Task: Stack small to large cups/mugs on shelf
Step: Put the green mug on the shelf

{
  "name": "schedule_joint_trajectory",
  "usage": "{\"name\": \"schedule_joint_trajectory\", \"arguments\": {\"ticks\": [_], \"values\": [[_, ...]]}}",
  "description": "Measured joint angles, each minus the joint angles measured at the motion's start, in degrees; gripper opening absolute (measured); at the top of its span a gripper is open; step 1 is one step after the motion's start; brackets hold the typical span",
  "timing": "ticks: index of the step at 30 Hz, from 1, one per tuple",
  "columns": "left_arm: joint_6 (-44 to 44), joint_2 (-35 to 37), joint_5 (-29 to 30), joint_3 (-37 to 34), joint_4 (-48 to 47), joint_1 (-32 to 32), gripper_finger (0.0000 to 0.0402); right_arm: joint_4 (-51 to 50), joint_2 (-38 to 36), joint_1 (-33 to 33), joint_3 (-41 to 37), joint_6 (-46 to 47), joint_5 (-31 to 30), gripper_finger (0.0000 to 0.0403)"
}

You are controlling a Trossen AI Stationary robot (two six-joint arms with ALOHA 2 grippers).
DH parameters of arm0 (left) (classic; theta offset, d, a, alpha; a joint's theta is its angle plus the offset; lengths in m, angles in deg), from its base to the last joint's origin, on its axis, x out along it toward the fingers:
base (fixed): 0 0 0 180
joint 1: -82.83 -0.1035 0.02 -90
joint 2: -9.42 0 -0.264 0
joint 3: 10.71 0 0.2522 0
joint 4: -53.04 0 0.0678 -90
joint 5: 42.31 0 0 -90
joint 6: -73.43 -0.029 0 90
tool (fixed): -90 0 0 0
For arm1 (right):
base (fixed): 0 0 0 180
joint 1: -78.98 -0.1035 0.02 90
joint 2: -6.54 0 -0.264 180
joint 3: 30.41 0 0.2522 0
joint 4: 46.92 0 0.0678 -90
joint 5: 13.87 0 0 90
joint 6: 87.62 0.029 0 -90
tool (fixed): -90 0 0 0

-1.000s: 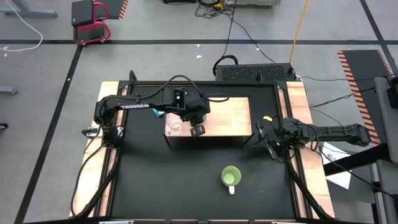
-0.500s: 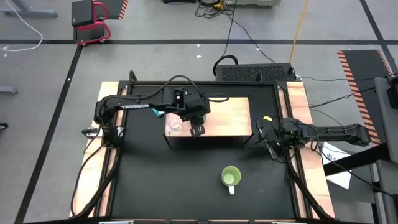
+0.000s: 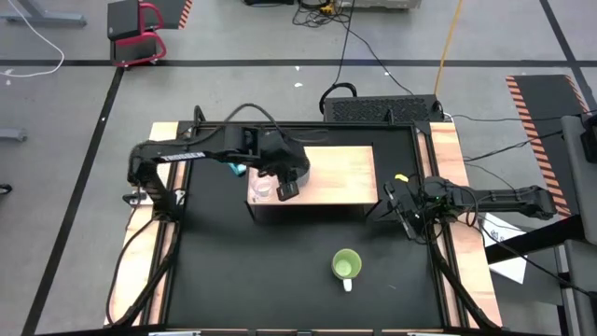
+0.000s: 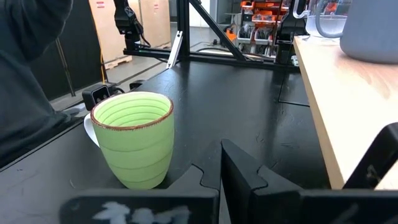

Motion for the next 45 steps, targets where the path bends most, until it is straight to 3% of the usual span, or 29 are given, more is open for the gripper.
{"name": "schedule_joint_trajectory", "arguments": {"ticks": [4,9,12,16,25,28,33,40,45], "values": [[-1.1,3.51,0.7,0.04,-0.3,0.27,0.0147,0.0,0.0,0.0,0.0,0.0,0.0,0.0],[-1.23,7.53,9.31,0.04,-1.02,1.22,0.0142,0.0,0.02,0.0,0.0,0.24,0.0,0.0],[-3.66,8.95,12.36,0.04,-1.79,2.47,0.0105,0.0,0.01,0.0,0.0,1.04,-0.02,0.0],[-5.64,9.98,14.01,0.02,-2.25,3.85,0.0018,0.0,0.0,0.0,0.0,1.31,0.0,0.0],[-4.57,12.76,22.24,-2.01,-5.44,5.54,0.0002,0.02,0.0,0.0,0.0,1.5,-0.02,0.0],[-3.33,16.88,22.47,-8.2,-1.4,6.51,0.0002,0.02,0.01,0.0,0.0,1.51,-0.02,0.0],[0.65,26.5,23.89,-24.32,7.53,10.18,0.0001,0.02,0.0,0.0,0.0,1.51,-0.02,0.0],[1.61,42.42,27.33,-51.49,35.35,18.05,0.0001,0.04,0.0,0.0,0.0,1.51,0.0,0.0],[0.98,49.55,29.13,-65.54,49.83,21.21,0.0001,0.14,0.01,0.0,0.0,1.53,-0.01,0.0]]}}
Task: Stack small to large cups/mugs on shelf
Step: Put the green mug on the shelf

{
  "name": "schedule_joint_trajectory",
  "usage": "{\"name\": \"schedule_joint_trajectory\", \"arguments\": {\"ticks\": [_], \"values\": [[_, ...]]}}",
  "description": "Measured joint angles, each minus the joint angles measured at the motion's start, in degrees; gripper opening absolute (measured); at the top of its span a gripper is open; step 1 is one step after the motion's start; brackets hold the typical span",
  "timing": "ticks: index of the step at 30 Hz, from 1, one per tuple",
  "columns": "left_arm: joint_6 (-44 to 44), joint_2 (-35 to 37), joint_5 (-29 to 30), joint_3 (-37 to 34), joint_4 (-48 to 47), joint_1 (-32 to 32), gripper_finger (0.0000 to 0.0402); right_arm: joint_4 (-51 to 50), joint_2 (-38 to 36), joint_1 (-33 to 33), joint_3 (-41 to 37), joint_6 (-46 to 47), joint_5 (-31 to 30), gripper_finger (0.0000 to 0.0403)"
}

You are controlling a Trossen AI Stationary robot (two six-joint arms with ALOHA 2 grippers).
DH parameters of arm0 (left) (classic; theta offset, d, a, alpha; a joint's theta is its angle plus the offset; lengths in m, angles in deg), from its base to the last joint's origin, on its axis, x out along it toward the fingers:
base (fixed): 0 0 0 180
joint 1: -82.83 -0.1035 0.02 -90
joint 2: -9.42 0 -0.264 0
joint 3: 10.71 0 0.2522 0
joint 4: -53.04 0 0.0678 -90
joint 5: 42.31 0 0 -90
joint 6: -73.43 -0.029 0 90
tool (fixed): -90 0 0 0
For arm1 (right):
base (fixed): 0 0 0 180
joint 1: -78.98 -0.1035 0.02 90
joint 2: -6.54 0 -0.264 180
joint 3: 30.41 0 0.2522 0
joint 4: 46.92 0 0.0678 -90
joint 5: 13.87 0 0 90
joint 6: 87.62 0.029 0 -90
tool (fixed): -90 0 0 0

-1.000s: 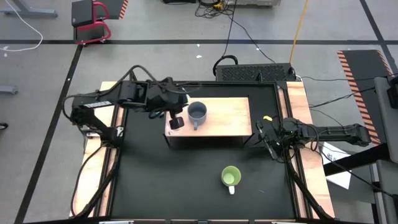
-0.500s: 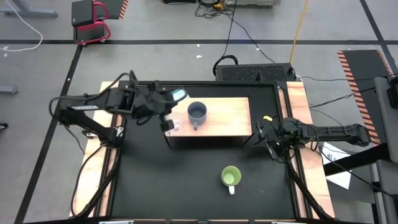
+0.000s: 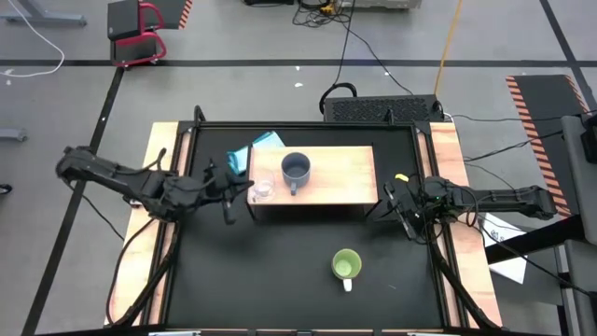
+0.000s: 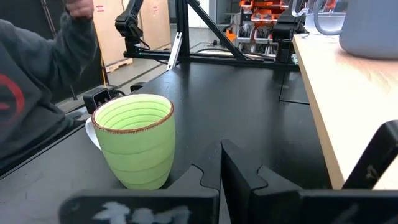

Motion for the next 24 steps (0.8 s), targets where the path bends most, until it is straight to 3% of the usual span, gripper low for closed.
{"name": "schedule_joint_trajectory", "arguments": {"ticks": [5,14,24], "values": [[-7.96,4.35,1.91,-9.4,13.93,2.56,0.0,0.39,0.0,0.0,0.0,-0.02,-0.01,0.0],[-13.13,12.7,0.89,-20.47,23.26,2.71,0.0,4.45,0.0,0.0,0.0,-0.82,-0.01,0.0],[-13.64,17.7,-5.14,-32.49,30.45,0.49,0.0,5.91,0.0,0.0,0.0,-2.19,-0.01,0.0]]}}
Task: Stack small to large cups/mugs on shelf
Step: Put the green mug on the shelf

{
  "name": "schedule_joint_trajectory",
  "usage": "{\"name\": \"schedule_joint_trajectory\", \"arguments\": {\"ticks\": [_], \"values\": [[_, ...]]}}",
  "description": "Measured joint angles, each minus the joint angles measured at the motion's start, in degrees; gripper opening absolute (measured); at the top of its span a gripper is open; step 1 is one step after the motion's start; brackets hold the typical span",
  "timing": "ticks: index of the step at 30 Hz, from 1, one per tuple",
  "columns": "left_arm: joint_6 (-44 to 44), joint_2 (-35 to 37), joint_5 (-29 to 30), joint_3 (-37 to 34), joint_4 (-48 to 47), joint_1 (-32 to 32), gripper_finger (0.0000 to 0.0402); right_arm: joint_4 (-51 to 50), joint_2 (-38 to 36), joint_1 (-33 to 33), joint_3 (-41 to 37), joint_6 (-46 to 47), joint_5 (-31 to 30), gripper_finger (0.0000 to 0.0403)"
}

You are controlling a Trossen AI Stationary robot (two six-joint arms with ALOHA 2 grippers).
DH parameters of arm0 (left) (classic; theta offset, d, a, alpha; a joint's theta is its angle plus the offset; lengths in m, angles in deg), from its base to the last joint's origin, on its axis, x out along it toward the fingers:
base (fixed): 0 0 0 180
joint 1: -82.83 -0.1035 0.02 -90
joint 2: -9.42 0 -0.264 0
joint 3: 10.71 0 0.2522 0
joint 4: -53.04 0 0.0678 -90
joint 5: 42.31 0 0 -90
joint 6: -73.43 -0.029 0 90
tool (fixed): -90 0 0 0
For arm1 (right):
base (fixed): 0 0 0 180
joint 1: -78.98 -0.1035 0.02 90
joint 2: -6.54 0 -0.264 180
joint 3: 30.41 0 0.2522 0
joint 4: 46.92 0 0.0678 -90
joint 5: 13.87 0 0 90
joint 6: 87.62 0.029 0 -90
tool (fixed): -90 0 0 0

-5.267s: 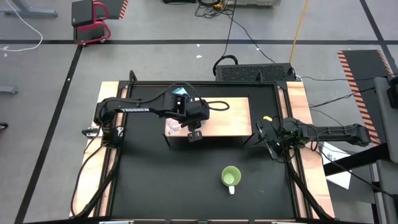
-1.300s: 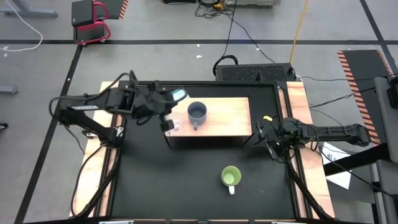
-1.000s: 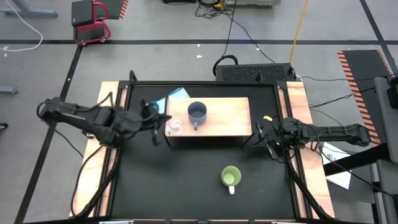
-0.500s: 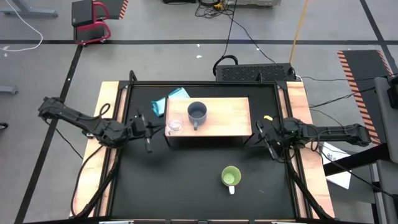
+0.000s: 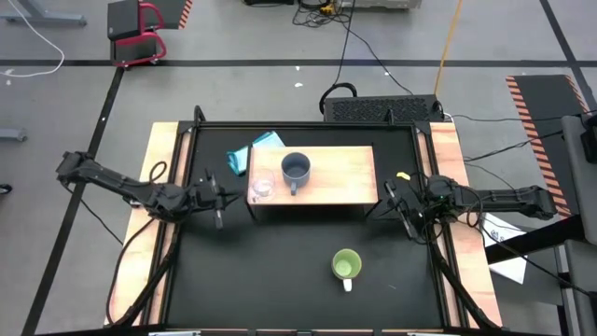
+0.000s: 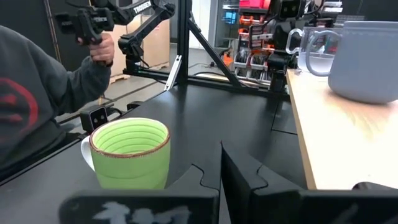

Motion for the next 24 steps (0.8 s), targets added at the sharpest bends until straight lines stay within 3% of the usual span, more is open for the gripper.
{"name": "schedule_joint_trajectory", "arguments": {"ticks": [14,24], "values": [[-1.27,0.28,-1.46,-8.4,5.73,0.0,0.0,0.04,0.14,0.0,0.0,-0.32,0.0,0.0],[2.19,0.3,-1.21,-9.71,6.7,0.0,0.0003,0.43,2.51,0.0,0.0,-2.16,-0.26,0.0]]}}
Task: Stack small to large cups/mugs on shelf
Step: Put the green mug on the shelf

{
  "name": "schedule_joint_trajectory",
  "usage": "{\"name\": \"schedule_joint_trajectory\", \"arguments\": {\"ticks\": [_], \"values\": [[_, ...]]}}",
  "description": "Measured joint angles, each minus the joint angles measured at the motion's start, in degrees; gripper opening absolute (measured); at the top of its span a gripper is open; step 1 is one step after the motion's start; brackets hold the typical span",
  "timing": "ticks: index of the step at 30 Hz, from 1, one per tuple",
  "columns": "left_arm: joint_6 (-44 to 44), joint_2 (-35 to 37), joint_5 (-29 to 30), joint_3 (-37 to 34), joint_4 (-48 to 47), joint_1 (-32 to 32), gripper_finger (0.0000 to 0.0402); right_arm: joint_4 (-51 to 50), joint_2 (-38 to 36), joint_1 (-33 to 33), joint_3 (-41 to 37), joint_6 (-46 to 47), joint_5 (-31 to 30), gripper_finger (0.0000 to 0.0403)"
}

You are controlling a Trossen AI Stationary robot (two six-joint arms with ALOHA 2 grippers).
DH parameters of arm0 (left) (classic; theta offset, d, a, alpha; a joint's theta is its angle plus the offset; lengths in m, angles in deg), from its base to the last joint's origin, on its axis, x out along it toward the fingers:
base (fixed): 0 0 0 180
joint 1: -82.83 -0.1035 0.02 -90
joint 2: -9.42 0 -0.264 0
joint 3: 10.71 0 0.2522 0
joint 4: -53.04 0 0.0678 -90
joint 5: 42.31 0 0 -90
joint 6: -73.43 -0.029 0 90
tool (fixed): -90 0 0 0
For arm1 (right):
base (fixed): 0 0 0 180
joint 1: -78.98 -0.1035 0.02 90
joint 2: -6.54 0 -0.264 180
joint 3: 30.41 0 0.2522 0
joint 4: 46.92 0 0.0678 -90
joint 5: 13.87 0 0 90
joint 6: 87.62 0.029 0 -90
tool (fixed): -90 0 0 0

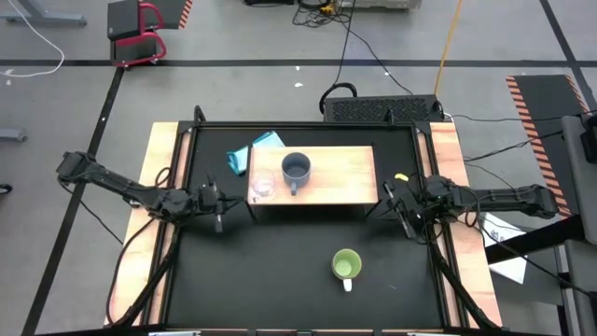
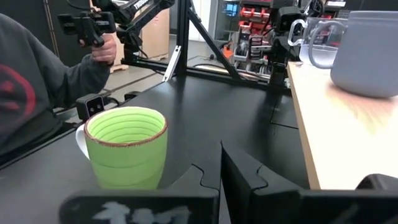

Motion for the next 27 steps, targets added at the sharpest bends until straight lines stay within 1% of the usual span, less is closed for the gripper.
{"name": "schedule_joint_trajectory", "arguments": {"ticks": [3,10,13,16,19,22,27], "values": [[-0.42,-0.02,0.1,0.0,-0.06,0.0,0.0009,1.64,0.36,0.0,0.0,1.06,-0.07,0.0],[-0.66,-0.02,0.11,0.02,-0.11,0.0,0.0003,11.56,0.37,0.0,0.52,7.53,0.19,0.0],[-0.66,-0.02,0.11,0.02,-0.38,0.0,0.0003,10.91,0.5,0.0,2.26,8.2,0.21,0.0],[-0.61,-0.02,-0.07,0.02,-0.45,0.0,0.0014,10.64,1.65,0.0,3.85,7.65,0.41,0.0],[-0.26,-0.02,-1.74,0.02,-0.51,0.01,0.0019,11.07,3.08,0.0,5.98,7.39,1.69,0.0],[0.58,-0.02,-3.0,0.02,-0.51,0.02,0.0015,10.91,4.96,-0.02,7.61,7.8,1.95,0.0],[0.26,-0.09,-3.11,0.04,-0.6,0.02,0.0003,10.92,8.72,-0.02,10.18,8.82,2.12,0.0]]}}
